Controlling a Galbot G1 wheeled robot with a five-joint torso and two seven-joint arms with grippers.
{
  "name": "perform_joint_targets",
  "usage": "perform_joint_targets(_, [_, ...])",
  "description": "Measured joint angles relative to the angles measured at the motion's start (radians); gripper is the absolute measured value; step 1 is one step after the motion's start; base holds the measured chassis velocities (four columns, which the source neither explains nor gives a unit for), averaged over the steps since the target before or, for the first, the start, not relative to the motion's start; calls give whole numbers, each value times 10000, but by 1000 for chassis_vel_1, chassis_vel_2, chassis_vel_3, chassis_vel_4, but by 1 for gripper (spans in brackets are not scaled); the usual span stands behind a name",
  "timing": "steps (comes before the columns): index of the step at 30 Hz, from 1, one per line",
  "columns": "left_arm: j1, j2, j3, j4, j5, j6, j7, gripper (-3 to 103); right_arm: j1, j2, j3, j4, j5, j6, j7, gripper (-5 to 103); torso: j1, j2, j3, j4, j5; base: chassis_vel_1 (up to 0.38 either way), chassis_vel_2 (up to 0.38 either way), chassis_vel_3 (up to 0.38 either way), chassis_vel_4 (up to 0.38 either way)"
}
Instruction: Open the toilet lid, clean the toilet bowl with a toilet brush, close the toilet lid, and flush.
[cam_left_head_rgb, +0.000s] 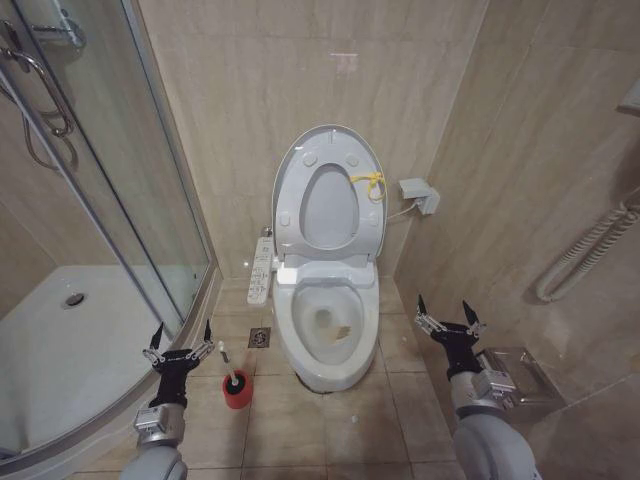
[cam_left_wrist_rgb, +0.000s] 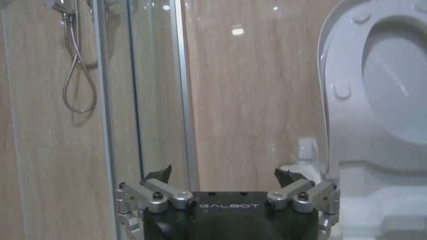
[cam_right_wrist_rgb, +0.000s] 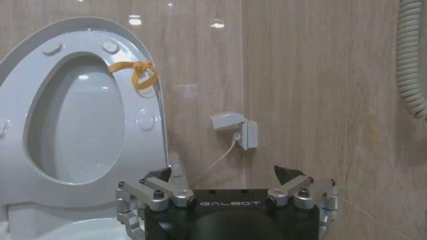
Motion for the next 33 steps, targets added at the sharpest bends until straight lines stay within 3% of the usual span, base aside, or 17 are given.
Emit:
perform_joint_targets(9, [-99, -86, 115, -306, 5, -5, 47, 100, 0, 0, 0, 0, 0, 0, 0, 100, 0, 0, 0, -1, 2, 0, 0, 0, 0])
perform_joint_targets(33, [-634, -287, 333, 448, 47, -168, 101, 100, 0, 0, 0, 0, 0, 0, 0, 100, 1, 0, 1, 0, 1, -10, 11, 11, -13])
